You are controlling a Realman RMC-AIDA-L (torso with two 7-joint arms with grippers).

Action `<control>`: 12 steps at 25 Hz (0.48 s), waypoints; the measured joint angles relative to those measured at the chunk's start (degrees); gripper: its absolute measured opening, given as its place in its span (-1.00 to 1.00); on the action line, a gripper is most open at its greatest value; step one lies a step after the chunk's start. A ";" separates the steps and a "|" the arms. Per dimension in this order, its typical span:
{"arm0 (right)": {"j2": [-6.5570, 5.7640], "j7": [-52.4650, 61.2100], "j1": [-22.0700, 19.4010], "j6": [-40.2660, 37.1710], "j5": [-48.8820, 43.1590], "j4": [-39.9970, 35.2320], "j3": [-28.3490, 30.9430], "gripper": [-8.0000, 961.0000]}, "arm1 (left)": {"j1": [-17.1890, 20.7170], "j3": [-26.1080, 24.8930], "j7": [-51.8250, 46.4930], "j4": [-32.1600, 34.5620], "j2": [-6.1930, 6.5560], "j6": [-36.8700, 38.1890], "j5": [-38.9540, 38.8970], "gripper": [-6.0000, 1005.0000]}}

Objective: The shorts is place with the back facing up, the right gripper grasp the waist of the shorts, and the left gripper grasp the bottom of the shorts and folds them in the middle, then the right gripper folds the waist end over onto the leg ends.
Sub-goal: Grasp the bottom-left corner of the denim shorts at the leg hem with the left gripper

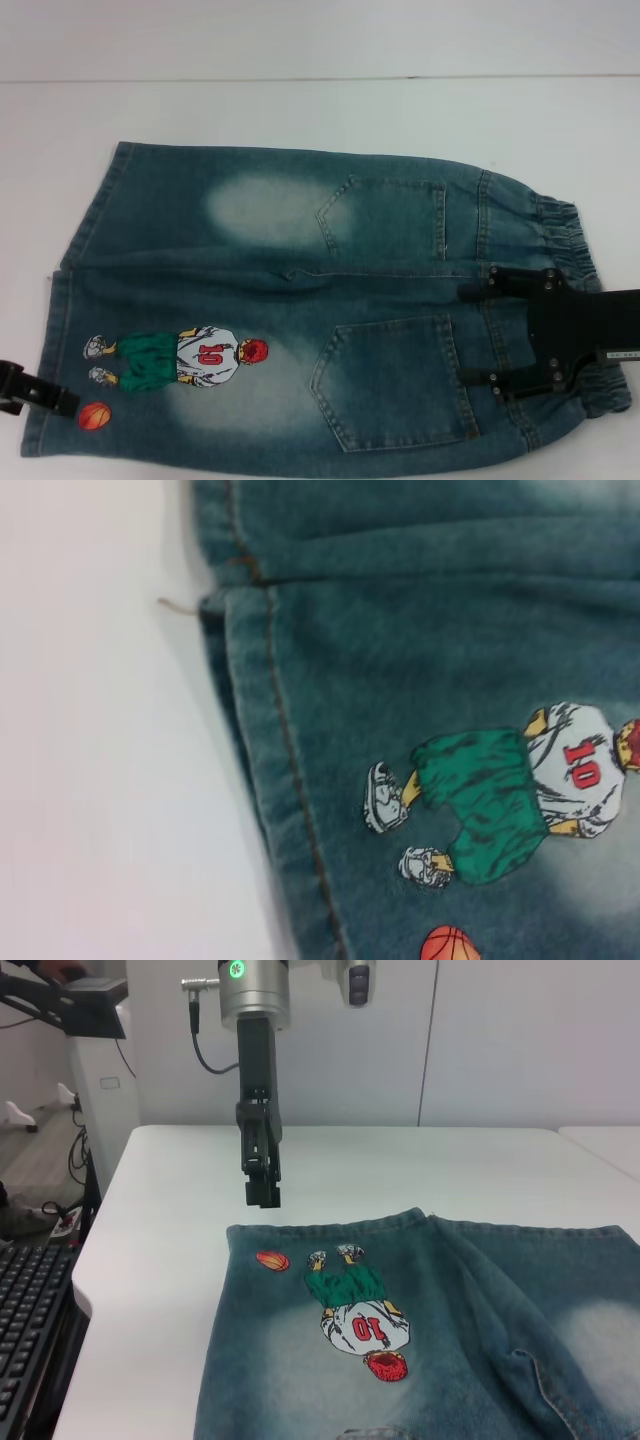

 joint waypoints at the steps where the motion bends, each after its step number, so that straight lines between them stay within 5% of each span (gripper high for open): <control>1: -0.01 0.00 -0.02 0.01 -0.01 0.00 0.01 0.90 | -0.13 0.27 -0.35 0.03 -0.01 0.03 0.39 0.71; 12: -0.09 -0.01 0.14 0.70 -0.11 0.00 0.95 0.90 | -0.20 2.25 -3.30 0.13 0.32 1.48 2.00 0.71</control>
